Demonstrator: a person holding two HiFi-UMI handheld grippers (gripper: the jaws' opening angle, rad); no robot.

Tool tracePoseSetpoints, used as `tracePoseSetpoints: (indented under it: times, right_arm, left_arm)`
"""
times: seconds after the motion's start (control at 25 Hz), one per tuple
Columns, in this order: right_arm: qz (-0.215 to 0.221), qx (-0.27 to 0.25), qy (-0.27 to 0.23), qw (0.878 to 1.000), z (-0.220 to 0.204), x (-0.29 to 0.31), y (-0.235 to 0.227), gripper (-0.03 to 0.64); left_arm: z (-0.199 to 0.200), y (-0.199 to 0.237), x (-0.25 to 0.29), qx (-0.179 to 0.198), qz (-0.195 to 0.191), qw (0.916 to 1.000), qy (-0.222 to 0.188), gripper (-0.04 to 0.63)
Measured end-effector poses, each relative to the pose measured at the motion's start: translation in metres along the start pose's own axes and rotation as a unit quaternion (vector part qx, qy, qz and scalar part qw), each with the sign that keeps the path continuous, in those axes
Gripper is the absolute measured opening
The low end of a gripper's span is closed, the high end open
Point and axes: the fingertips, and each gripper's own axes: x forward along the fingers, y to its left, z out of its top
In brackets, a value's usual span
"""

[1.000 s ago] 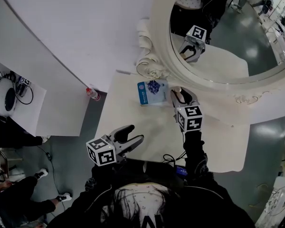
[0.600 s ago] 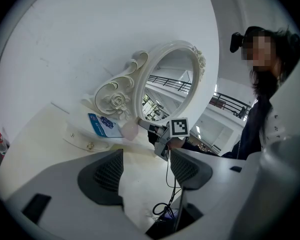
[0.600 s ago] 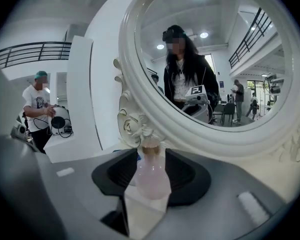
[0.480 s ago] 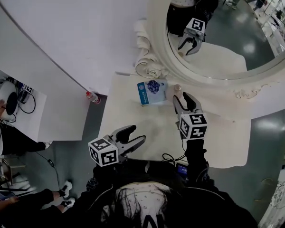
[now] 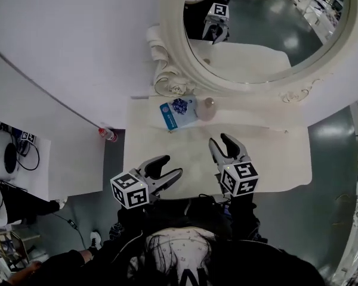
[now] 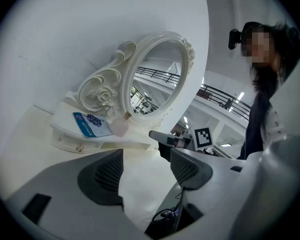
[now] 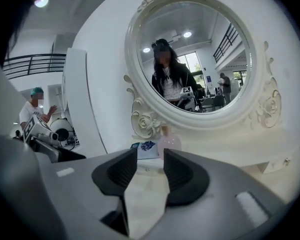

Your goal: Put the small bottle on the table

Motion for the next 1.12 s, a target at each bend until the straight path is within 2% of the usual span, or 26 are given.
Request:
tracePoseSetpoints:
  times: [0.36, 0.56, 0.84, 1.12]
  right_arm:
    - [-0.048, 0.017, -0.018, 0.999, -0.011, -0.054, 0.030, 0.170]
    - [-0.045, 0.007, -0.013, 0.999, -0.014, -0.073, 0.056, 0.170]
    - [-0.029, -0.011, -0.012, 0.999, -0.016, -0.096, 0.070, 0.158]
    - [-0.002, -0.025, -0.023, 0.999, -0.020, -0.141, 0.070, 0.121]
  left_arm:
    - [-0.016, -0.023, 0.011, 0.026, -0.078, 0.9954, 0.050, 0.291]
    - [-0.027, -0.037, 0.016, 0.026, -0.108, 0.9919, 0.062, 0.291]
    - [-0.036, -0.063, 0.021, 0.036, -0.122, 0.9903, 0.056, 0.290]
    - [-0.047, -0.097, 0.024, 0.044, -0.100, 0.9936, 0.030, 0.282]
